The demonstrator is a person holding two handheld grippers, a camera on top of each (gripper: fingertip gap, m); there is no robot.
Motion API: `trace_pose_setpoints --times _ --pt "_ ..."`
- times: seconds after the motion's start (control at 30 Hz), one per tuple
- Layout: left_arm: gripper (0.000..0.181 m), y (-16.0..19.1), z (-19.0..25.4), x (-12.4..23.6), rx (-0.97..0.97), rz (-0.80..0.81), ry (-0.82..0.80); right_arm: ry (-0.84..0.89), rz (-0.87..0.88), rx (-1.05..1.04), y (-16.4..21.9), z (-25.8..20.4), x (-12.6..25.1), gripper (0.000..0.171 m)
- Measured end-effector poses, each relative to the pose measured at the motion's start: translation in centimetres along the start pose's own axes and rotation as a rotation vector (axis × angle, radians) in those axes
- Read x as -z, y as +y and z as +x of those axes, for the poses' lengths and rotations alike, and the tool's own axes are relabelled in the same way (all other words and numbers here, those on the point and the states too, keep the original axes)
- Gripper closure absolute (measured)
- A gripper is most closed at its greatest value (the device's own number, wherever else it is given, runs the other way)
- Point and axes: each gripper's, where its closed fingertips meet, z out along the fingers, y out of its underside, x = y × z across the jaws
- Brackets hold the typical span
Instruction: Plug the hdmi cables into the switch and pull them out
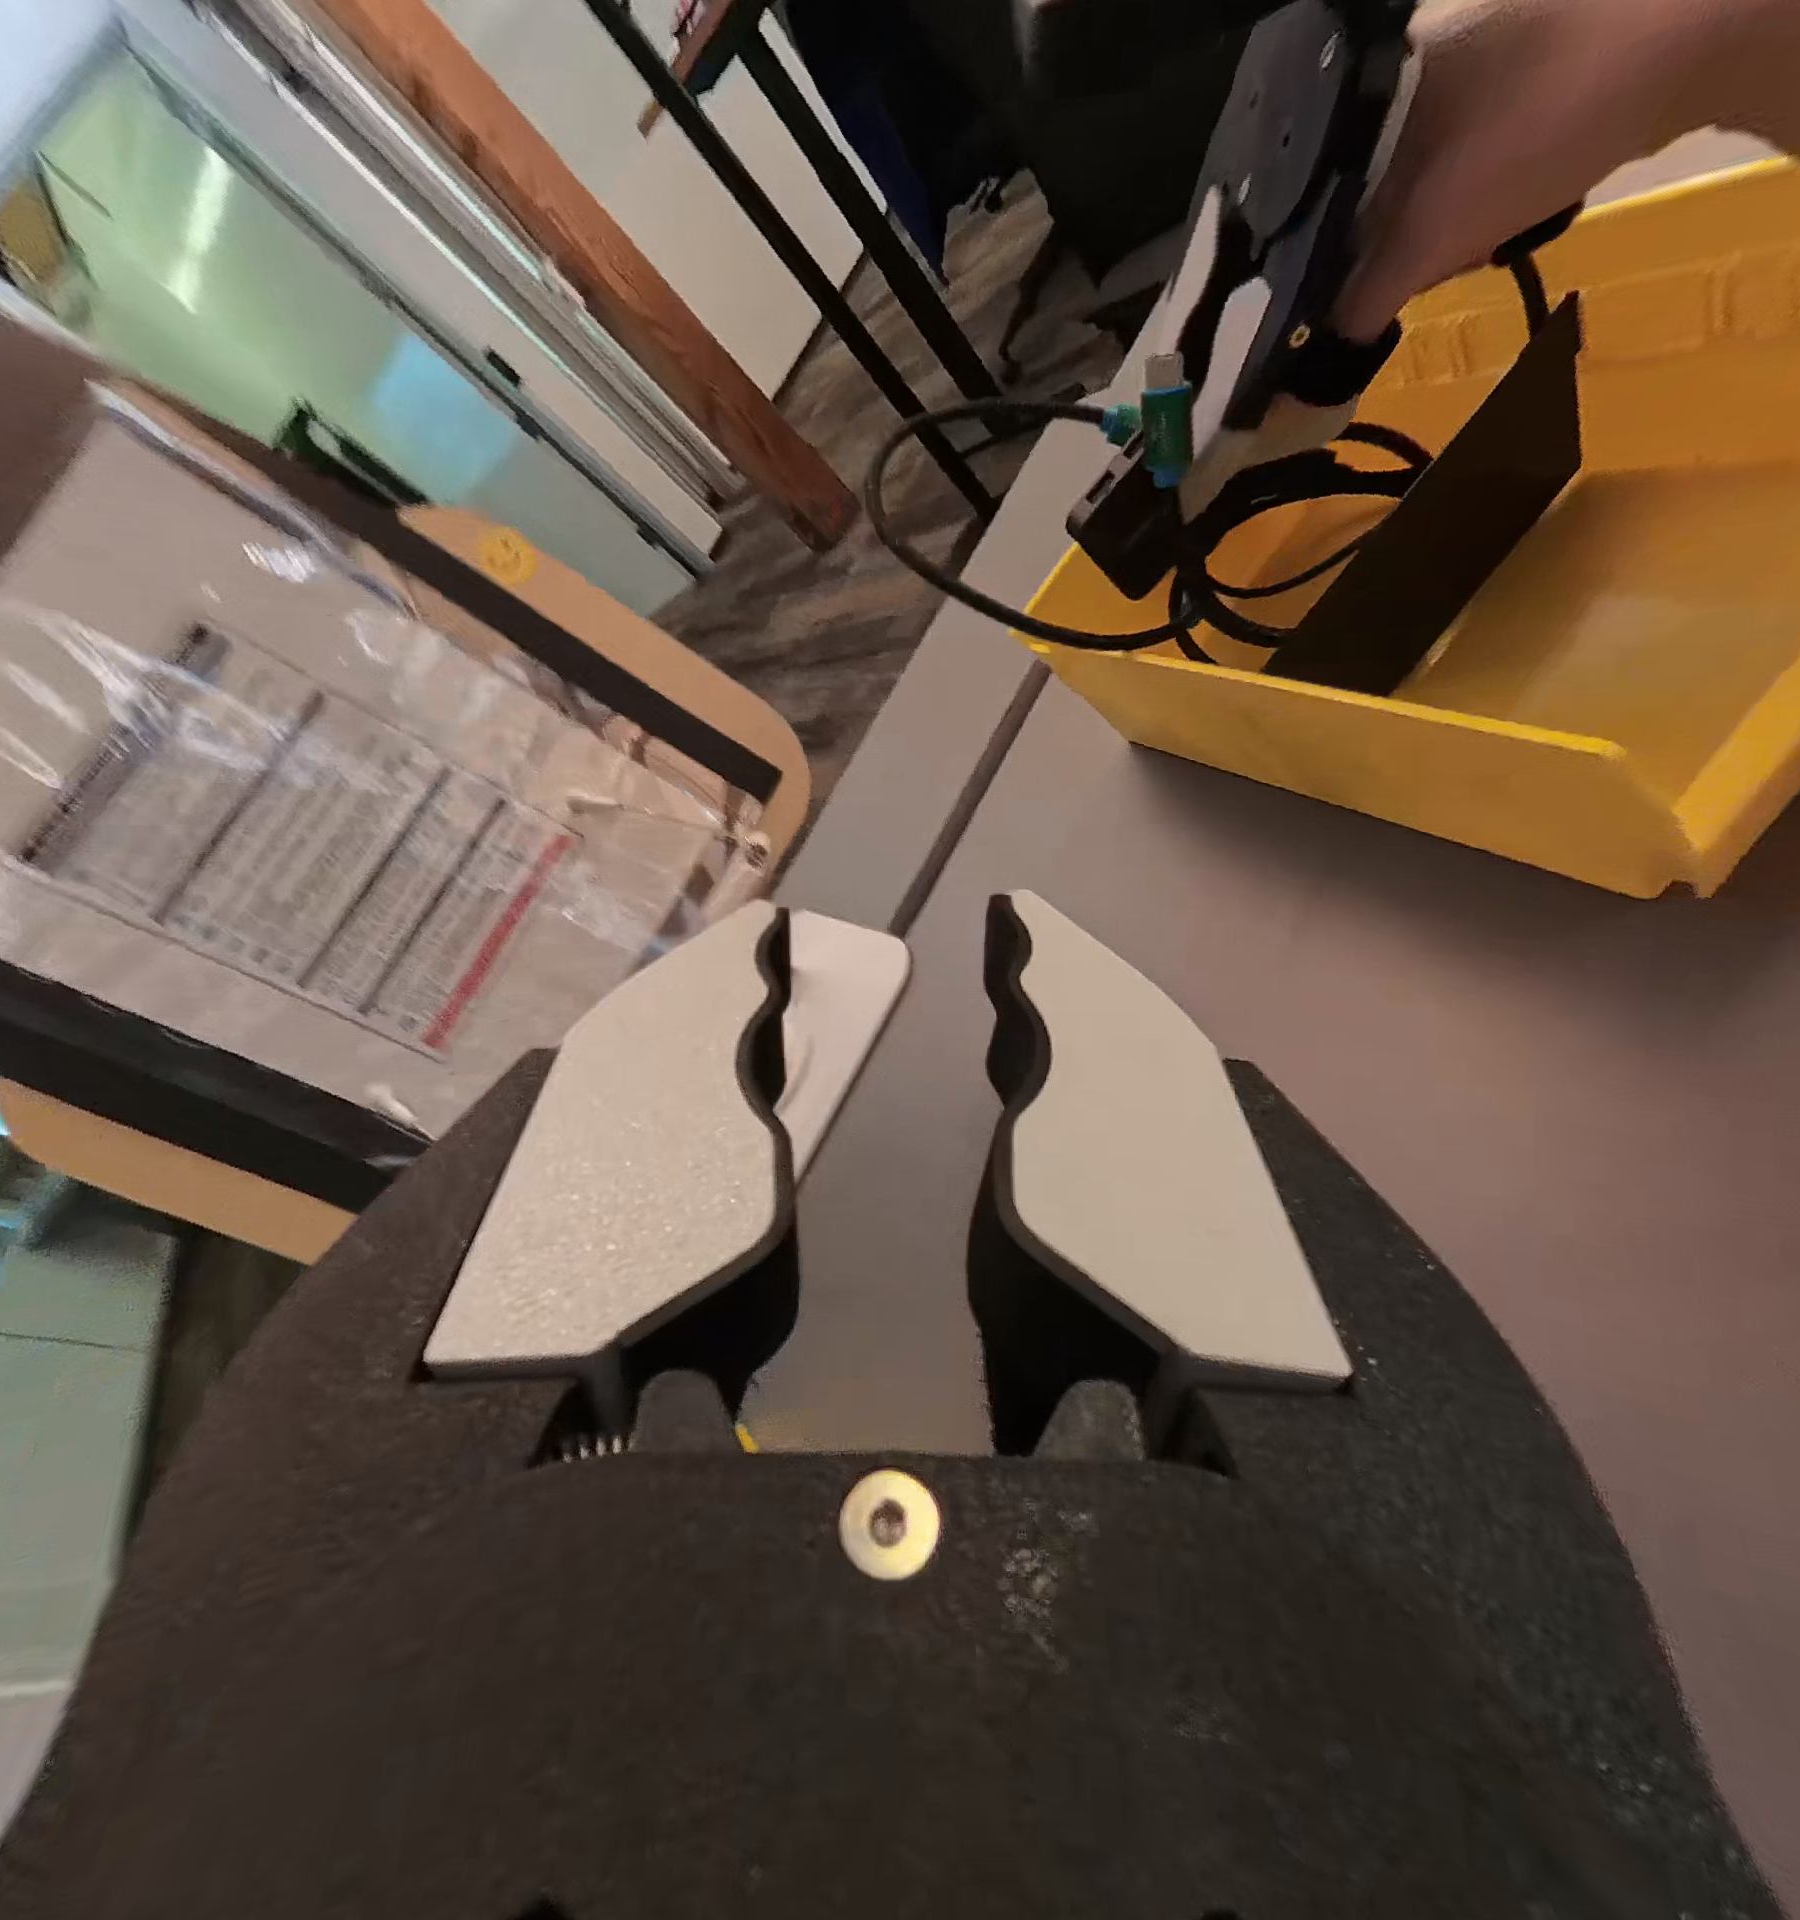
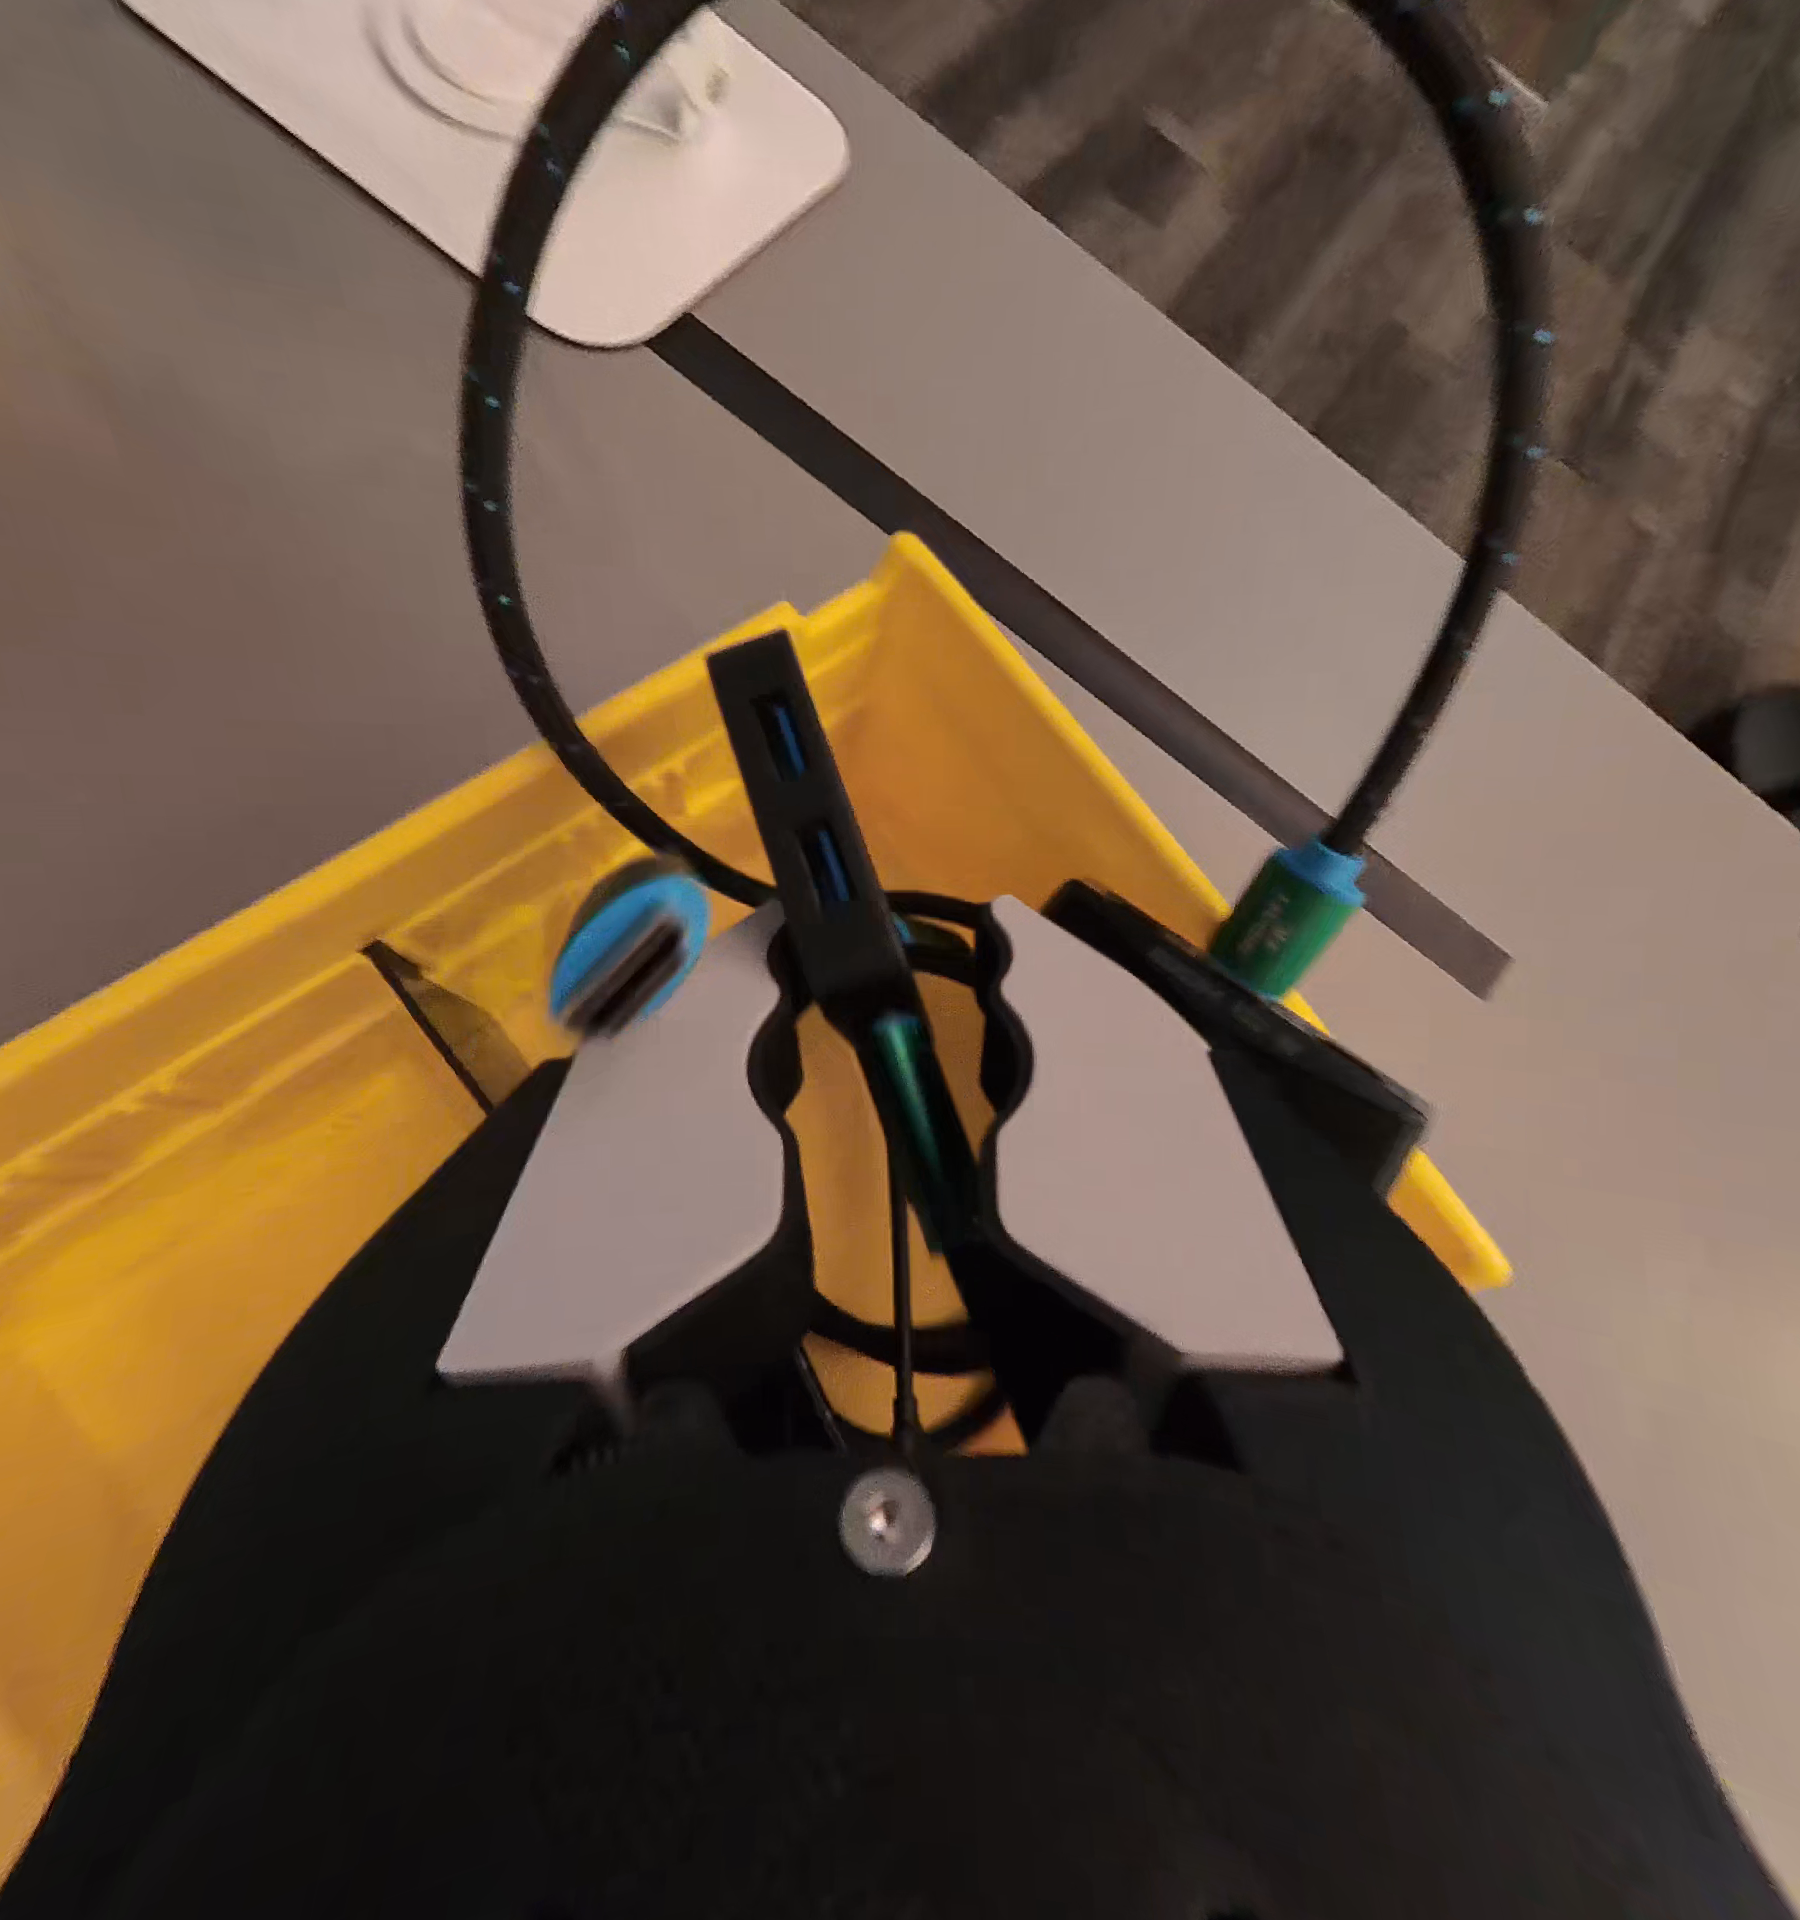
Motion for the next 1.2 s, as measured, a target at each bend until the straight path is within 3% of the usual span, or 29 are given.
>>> trace_pose_setpoints --times 0.07,0.17,0.27,0.33,0.47,0.53,0.67,0.73,0.87,1.0,1.13,1.2 --pt "0.146 1.0 -0.4 0.2 0.108 -0.039 0.045 0.060 0.009 0.013 -0.2 1.1 2.1 0.126" --pt "0.146 2.2 -1.4 0.9 0.279 -0.064 0.098 0.178 0.149 -0.046 -1.8 3.0 8.8 0.111" --pt "0.146 3.0 -2.7 2.2 0.445 -0.063 0.126 0.143 0.259 -0.188 -1.3 2.6 15.1 0.121" --pt "0.146 4.1 -3.2 3.3 0.536 -0.104 0.149 0.090 0.189 -0.293 1.4 2.1 16.5 0.129" --pt "0.142 6.5 -4.5 6.3 0.687 -0.200 0.143 -0.042 -0.161 -0.442 9.7 1.0 13.9 0.130" --pt "0.140 8.5 -5.4 8.4 0.746 -0.269 0.089 -0.115 -0.297 -0.527 12.4 0.6 12.2 0.139" --pt "0.123 18.7 -10.0 15.6 0.772 -0.659 -0.354 -0.240 -0.268 -0.611 11.8 -0.1 10.0 0.141" --pt "0.123 22.9 -11.1 18.6 0.847 -0.771 -0.448 -0.217 -0.297 -0.612 11.8 -0.2 9.8 0.142" --pt "0.119 28.9 -12.1 21.2 0.997 -0.830 -0.487 -0.041 -0.358 -0.592 11.9 0.8 10.9 0.131" --pt "0.115 33.9 -12.1 21.5 1.082 -0.866 -0.469 0.063 -0.380 -0.592 12.3 1.4 11.8 0.122" --pt "0.120 38.0 -10.4 20.7 1.217 -0.888 -0.388 0.011 -0.534 -0.623 15.1 0.7 9.6 0.132" --pt "0.128 39.5 -9.9 20.3 1.232 -0.902 -0.357 -0.050 -0.592 -0.630 15.8 -0.3 8.2 0.148"
